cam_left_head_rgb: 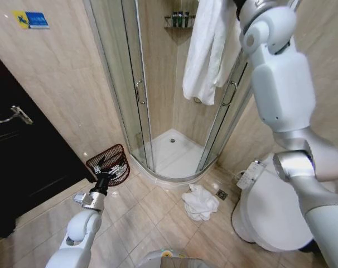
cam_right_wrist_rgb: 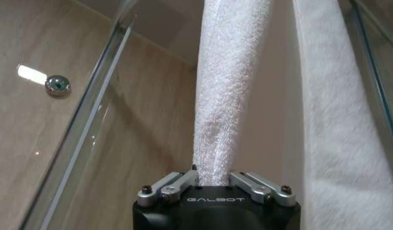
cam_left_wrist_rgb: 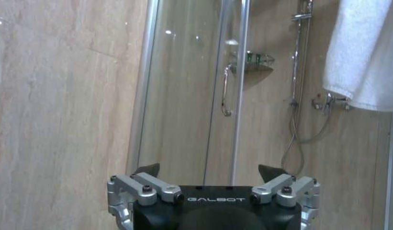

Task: Discard the used towel into the hamper.

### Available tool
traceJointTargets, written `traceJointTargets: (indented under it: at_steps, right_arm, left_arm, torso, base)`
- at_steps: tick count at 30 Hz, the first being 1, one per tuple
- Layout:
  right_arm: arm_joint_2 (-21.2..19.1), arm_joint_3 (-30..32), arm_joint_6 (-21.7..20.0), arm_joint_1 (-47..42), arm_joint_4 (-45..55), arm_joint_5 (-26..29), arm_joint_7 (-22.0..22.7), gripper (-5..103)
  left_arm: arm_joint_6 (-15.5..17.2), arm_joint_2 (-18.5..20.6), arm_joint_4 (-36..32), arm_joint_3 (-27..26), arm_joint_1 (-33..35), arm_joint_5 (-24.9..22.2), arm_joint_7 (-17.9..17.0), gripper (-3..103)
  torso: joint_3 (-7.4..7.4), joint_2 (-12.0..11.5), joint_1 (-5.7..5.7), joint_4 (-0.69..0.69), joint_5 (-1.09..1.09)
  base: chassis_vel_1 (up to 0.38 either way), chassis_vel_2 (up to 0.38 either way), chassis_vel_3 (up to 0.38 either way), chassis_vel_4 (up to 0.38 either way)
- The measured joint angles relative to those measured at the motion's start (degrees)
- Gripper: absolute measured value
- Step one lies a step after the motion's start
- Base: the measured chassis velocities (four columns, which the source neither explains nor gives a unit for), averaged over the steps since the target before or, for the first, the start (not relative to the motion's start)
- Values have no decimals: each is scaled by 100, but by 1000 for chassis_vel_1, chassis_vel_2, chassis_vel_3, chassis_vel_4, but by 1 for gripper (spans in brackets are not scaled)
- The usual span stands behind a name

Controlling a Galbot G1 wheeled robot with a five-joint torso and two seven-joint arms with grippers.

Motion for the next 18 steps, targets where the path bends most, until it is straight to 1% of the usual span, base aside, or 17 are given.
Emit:
traceJointTargets:
  at_steps: [1,4,5,9,14,18]
  right_arm:
    - [0,0,0,0,0,0,0,4]
    - [-166,22,-21,-371,281,67,59,4]
    - [-166,22,-21,-371,281,67,59,4]
    - [-285,123,-27,-814,509,90,83,4]
    - [-370,199,-26,-1074,637,94,84,4]
    - [-507,351,-25,-1498,894,127,91,4]
  left_arm:
    - [0,0,0,0,0,0,0,100]
    - [-1,-20,35,22,-36,0,5,100]
    - [-1,-20,35,22,-36,0,5,100]
    - [9,-97,52,76,-119,34,9,100]
    - [28,-102,51,90,-151,57,11,100]
    - [32,-87,49,86,-125,64,14,100]
  torso:
    - [0,0,0,0,0]
    - [0,0,0,0,2]
    - [0,0,0,0,2]
    - [1,-1,1,-1,2]
    - [1,0,1,0,1]
    - [0,0,1,0,0]
  base:
    - [0,0,0,0]
    - [0,0,0,0]
    - [0,0,0,0]
    - [0,0,0,0]
    - [0,0,0,0]
    - [0,0,0,0]
